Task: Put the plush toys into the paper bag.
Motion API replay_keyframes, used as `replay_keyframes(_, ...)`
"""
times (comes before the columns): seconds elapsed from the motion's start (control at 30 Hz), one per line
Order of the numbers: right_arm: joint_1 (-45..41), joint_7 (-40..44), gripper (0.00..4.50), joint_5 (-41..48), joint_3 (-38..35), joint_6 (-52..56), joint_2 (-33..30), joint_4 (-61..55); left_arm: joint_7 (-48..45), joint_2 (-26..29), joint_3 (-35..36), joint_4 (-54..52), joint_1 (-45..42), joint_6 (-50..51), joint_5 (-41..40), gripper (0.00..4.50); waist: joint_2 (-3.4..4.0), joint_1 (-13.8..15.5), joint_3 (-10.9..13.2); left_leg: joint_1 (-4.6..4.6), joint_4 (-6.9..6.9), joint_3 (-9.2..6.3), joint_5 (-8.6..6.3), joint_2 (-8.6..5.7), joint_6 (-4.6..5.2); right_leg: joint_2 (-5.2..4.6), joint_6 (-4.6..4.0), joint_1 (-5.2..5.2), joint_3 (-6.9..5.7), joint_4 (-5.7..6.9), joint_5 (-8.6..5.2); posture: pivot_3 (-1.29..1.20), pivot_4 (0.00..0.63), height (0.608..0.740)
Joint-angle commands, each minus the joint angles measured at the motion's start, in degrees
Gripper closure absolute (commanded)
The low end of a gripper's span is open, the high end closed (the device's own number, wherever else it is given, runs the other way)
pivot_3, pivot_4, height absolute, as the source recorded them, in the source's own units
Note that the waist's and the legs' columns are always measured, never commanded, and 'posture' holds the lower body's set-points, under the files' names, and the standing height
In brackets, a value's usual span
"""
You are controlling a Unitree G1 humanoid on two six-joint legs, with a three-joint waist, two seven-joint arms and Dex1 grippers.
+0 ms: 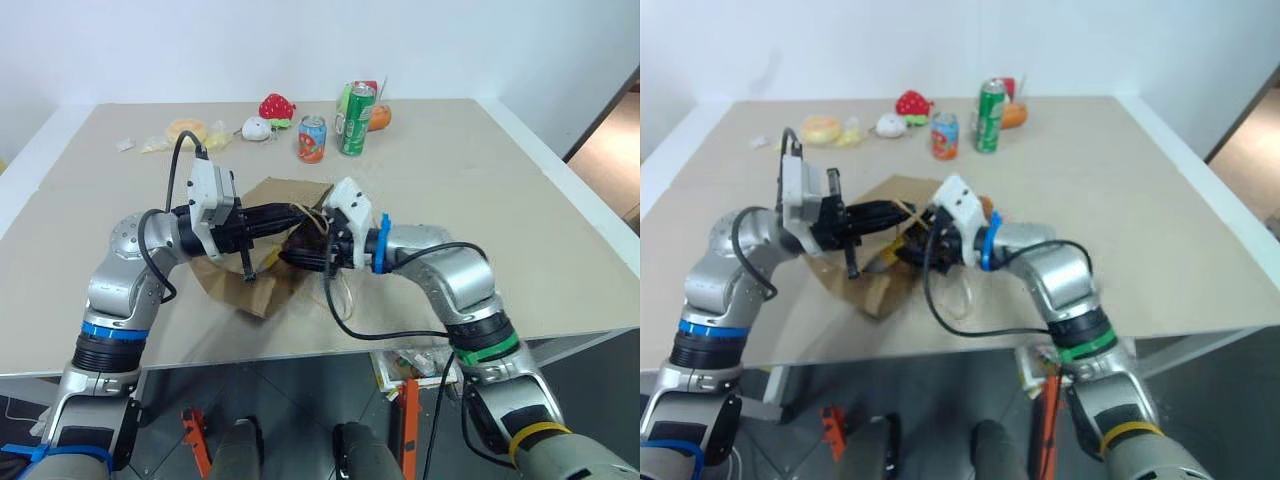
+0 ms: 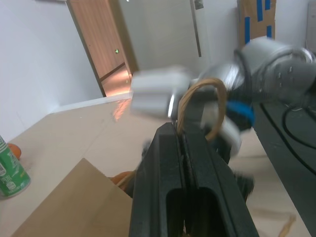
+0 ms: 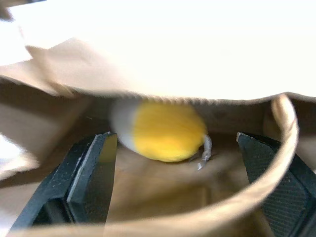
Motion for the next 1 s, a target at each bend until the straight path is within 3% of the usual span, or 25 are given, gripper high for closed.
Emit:
replay_keyframes(0.03, 2.2, 2.5, 0.19, 3.4, -3.2, 1.1, -2.9, -5.0, -0.1, 0.0, 0.9, -0.6, -1.5, -1.5, -0.1, 4.5, 0.0, 0.0, 0.0, 0.0, 0.0, 0.0, 0.0, 0.0, 0.0, 0.0, 0.0, 0.0, 0.0, 0.0, 0.0, 0.0, 0.15, 0.74)
replay_keyframes(0.23, 7.6, 4.5, 0.19, 4.9, -7.4, -0.1, -11.2, -7.6, -0.4, 0.0, 1.0, -0.6, -1.4, -1.5, -0.1, 4.5, 0.0, 0.0, 0.0, 0.01, 0.02, 0.01, 0.0, 0.0, -0.01, -0.02, -0.02, 0.01, 0.0, -0.01, -0.01, 0.0, 0.15, 0.74)
replay_keyframes(0.4, 2.3, -3.5, 0.19, -1.8, -10.6, -5.7, -12.4, 4.2, -0.4, 0.2, 1.1, -1.2, -0.8, -1.3, -0.2, 4.5, 0.0, -0.1, 0.0, 0.08, 0.02, 0.0, 0.0, 0.0, -0.01, -0.01, -0.08, 0.0, 0.0, 0.0, 0.05, 0.0, 0.15, 0.74)
replay_keyframes(0.57, -3.8, -10.0, 0.19, -8.7, -6.8, -9.1, -9.2, 16.7, -0.4, 0.4, 1.1, -1.4, -0.9, -1.2, -0.2, 4.5, 0.01, -0.2, 0.0, 0.07, 0.02, 0.02, 0.0, 0.0, 0.0, -0.01, -0.09, -0.02, 0.0, 0.0, 0.09, 0.0, 0.15, 0.74)
replay_keyframes(0.73, -9.4, -16.7, 0.19, -13.0, -5.1, -12.9, -0.8, 31.2, 0.0, 0.5, 1.0, -1.7, -1.1, -1.1, -0.2, 4.5, 0.01, -0.3, 0.0, 0.04, -0.04, 0.01, 0.0, 0.0, 0.01, 0.04, -0.02, -0.03, 0.05, 0.0, -0.01, 0.0, 0.15, 0.74)
replay_keyframes(1.0, -11.6, -16.8, 0.19, -15.3, -4.7, -16.5, 2.6, 39.6, 1.2, 1.0, 1.2, -3.6, -0.3, -0.2, -0.4, 4.5, 0.04, -0.1, 0.0, -0.05, -0.06, 0.0, 0.01, -0.04, 0.01, 0.04, 0.04, -0.05, 0.08, -0.01, -0.03, 0.0, 0.15, 0.74)
